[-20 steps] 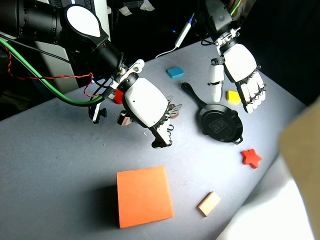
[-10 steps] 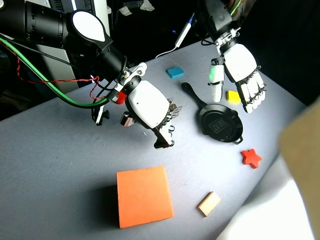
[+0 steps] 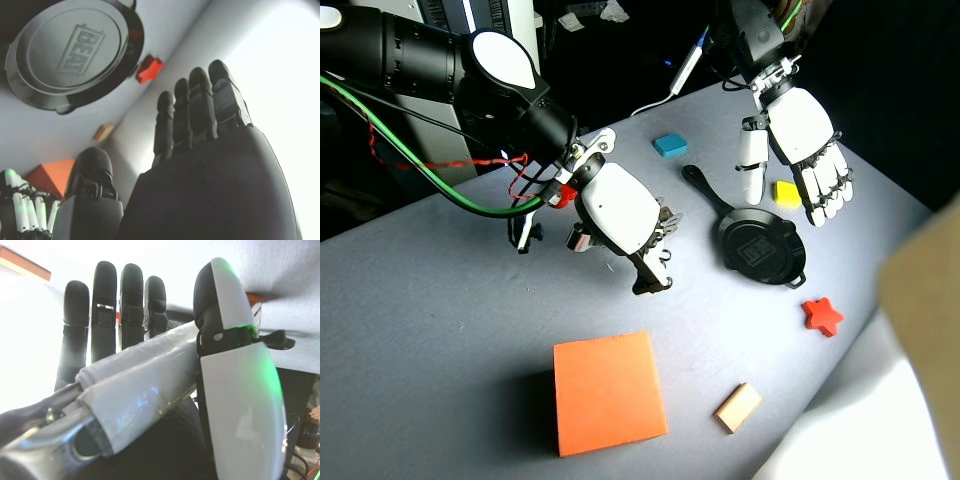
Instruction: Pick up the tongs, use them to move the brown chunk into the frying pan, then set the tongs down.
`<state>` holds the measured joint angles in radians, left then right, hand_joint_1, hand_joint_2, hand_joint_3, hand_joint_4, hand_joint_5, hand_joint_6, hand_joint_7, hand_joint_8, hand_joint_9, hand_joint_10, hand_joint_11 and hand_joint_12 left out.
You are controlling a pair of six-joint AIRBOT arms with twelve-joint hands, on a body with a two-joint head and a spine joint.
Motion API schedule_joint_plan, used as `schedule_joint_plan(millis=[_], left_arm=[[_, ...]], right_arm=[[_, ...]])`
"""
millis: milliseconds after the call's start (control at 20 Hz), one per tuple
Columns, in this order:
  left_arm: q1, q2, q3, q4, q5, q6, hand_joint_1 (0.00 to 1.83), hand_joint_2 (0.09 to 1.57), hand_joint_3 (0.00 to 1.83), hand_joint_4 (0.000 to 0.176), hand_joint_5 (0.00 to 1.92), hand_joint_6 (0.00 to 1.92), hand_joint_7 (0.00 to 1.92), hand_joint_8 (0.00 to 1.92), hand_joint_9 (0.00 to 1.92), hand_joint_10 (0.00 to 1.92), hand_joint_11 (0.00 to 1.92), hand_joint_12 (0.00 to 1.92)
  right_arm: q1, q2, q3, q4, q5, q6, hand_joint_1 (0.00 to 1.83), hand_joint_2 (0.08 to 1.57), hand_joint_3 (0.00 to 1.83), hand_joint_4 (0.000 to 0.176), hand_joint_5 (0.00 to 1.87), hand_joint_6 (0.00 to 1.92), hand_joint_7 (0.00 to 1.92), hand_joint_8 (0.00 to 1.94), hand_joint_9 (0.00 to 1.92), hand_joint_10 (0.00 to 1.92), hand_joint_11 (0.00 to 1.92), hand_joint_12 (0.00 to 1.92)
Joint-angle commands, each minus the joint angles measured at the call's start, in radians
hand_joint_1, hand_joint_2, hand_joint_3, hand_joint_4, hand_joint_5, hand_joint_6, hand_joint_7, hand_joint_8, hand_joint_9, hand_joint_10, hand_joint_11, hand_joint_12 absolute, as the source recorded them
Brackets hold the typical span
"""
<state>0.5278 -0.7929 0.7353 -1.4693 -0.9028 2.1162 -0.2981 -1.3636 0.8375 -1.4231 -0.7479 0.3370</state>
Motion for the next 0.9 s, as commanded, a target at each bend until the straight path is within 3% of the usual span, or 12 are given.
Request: schedule_joint_plan(millis=[0, 150, 200, 250, 400, 450, 500, 650, 700, 800, 850], left_arm=[[-0.005, 0.01, 0.007, 0.063, -0.064, 0.0, 0.0, 1.27, 0.0, 0.023, 0.15, 0.0, 0.16, 0.0, 0.13, 0.0, 0.0, 0.24], [-0.005, 0.01, 0.007, 0.063, -0.064, 0.0, 0.0, 1.27, 0.0, 0.026, 0.15, 0.0, 0.16, 0.0, 0.13, 0.0, 0.0, 0.28], [-0.005, 0.01, 0.007, 0.063, -0.064, 0.0, 0.02, 1.27, 0.0, 0.019, 0.17, 0.01, 0.18, 0.01, 0.15, 0.01, 0.0, 0.34], [-0.005, 0.01, 0.007, 0.063, -0.064, 0.0, 0.0, 1.27, 0.0, 0.026, 0.15, 0.0, 0.17, 0.0, 0.14, 0.0, 0.0, 0.29], [-0.006, 0.01, 0.006, 0.063, -0.064, 0.0, 0.0, 1.27, 0.0, 0.025, 0.13, 0.0, 0.15, 0.0, 0.12, 0.0, 0.0, 0.21], [-0.006, 0.01, 0.006, 0.063, -0.064, 0.0, 0.0, 1.27, 0.0, 0.027, 0.14, 0.0, 0.15, 0.0, 0.12, 0.0, 0.0, 0.2], [-0.007, 0.01, 0.005, 0.063, -0.064, 0.0, 0.0, 1.27, 0.0, 0.026, 0.13, 0.0, 0.15, 0.0, 0.12, 0.0, 0.0, 0.2], [-0.007, 0.01, 0.005, 0.063, -0.064, 0.0, 0.0, 1.26, 0.0, 0.026, 0.14, 0.01, 0.16, 0.0, 0.13, 0.01, 0.0, 0.29], [-0.007, 0.01, 0.005, 0.063, -0.064, 0.0, 0.0, 1.27, 0.0, 0.028, 0.13, 0.0, 0.15, 0.0, 0.13, 0.0, 0.0, 0.27], [-0.006, 0.01, 0.005, 0.063, -0.064, 0.0, 0.0, 1.27, 0.0, 0.023, 0.13, 0.0, 0.16, 0.0, 0.13, 0.0, 0.0, 0.24], [-0.005, 0.01, 0.005, 0.063, -0.064, 0.0, 0.0, 1.27, 0.0, 0.024, 0.13, 0.0, 0.15, 0.0, 0.12, 0.0, 0.0, 0.22]], right_arm=[[0.005, 0.001, 0.002, -0.069, -0.002, -0.004, 1.01, 1.13, 0.0, 0.0, 0.74, 0.01, 0.78, 0.01, 0.57, 0.53, 0.19, 1.49], [0.003, -0.003, 0.004, -0.072, 0.002, -0.009, 1.02, 1.12, 0.0, 0.0, 0.78, 0.02, 0.82, 0.02, 0.61, 0.54, 0.22, 1.5], [0.001, -0.005, 0.004, -0.073, 0.002, -0.01, 1.02, 1.12, 0.0, 0.0, 0.81, 0.03, 0.85, 0.03, 0.62, 0.55, 0.23, 1.5], [0.0, -0.006, 0.004, -0.074, 0.002, -0.012, 1.03, 1.12, 0.0, 0.0, 0.83, 0.04, 0.87, 0.04, 0.64, 0.55, 0.26, 1.48], [0.001, -0.006, 0.004, -0.076, 0.003, -0.016, 1.06, 1.13, 0.0, 0.0, 0.92, 0.07, 0.97, 0.05, 0.75, 0.51, 0.36, 1.44], [0.002, -0.006, 0.004, -0.076, 0.003, -0.02, 1.1, 1.17, 0.04, 0.0, 0.83, 0.99, 1.0, 0.04, 0.79, 0.46, 0.42, 1.42], [0.003, -0.006, 0.004, -0.076, 0.003, -0.022, 1.1, 1.21, 0.02, 0.0, 0.78, 1.24, 1.02, 0.04, 0.81, 0.45, 0.43, 1.45], [0.008, -0.005, 0.003, -0.076, 0.01, -0.026, 1.11, 1.21, 0.0, 0.0, 0.8, 1.25, 1.12, 0.05, 0.94, 0.41, 0.53, 1.34], [0.01, -0.005, 0.003, -0.076, 0.012, -0.027, 1.19, 1.12, 0.06, 0.0, 0.87, 1.22, 1.04, 0.69, 0.99, 0.38, 0.56, 1.3], [0.017, -0.004, 0.003, -0.076, 0.013, -0.032, 1.2, 1.17, 0.01, 0.0, 0.81, 1.3, 0.95, 1.0, 1.06, 0.39, 0.54, 1.37], [0.019, -0.004, 0.003, -0.076, 0.013, -0.032, 1.2, 1.16, 0.0, 0.0, 0.81, 1.29, 0.99, 0.97, 1.1, 0.43, 0.57, 1.4]])
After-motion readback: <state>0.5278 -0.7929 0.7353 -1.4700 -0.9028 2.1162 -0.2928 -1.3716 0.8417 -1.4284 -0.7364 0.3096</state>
